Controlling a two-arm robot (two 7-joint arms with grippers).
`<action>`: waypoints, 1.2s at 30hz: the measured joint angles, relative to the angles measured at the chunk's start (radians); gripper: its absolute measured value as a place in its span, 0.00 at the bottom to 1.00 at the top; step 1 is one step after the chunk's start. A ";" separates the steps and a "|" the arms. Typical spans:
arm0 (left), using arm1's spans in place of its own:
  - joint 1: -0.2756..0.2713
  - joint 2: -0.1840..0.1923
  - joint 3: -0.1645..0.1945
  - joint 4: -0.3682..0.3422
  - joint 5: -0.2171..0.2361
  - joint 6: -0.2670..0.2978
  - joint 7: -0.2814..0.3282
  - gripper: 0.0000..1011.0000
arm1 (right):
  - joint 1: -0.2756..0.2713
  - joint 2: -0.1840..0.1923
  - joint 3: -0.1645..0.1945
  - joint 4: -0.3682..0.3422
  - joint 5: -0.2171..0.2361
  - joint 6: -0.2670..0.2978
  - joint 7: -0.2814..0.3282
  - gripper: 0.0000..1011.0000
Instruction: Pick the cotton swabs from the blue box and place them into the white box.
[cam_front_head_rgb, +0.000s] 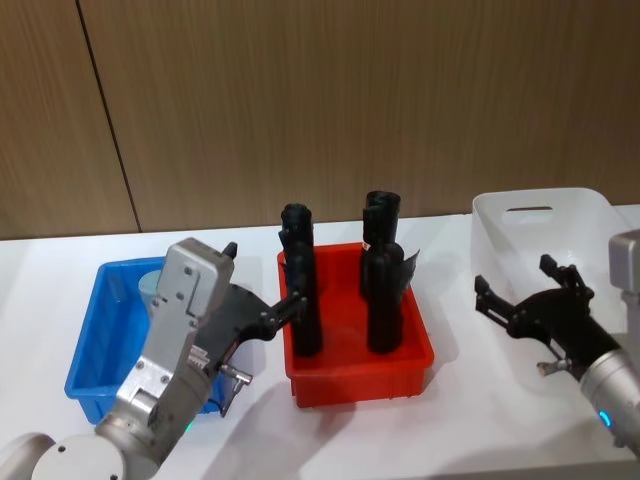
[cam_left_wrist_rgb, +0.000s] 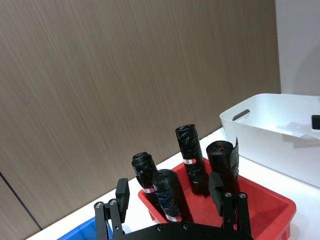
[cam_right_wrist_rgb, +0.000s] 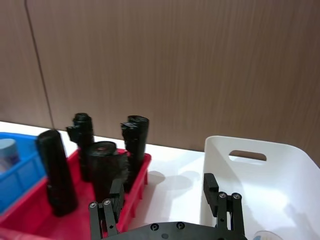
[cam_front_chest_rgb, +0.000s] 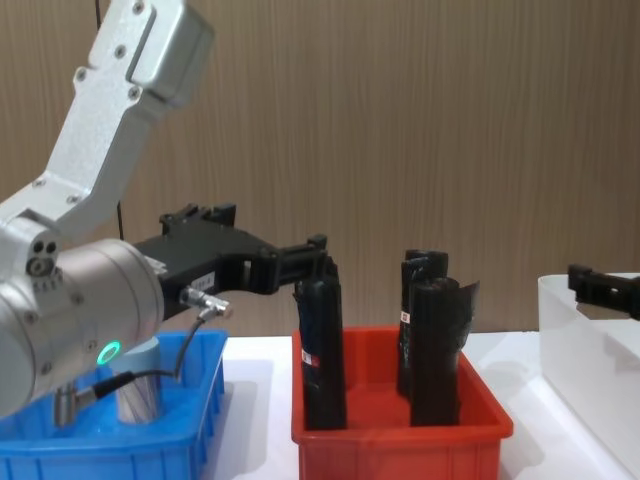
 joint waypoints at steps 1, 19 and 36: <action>0.000 0.000 0.000 0.000 0.000 0.000 0.000 0.99 | -0.015 0.003 -0.004 -0.021 0.003 -0.003 -0.001 0.99; 0.007 0.001 0.001 -0.004 0.003 -0.009 0.011 0.99 | -0.132 0.021 -0.031 -0.175 0.032 -0.029 -0.009 0.99; 0.007 0.001 0.001 -0.003 0.002 -0.009 0.011 0.99 | -0.111 0.014 -0.036 -0.151 0.009 -0.027 0.034 0.99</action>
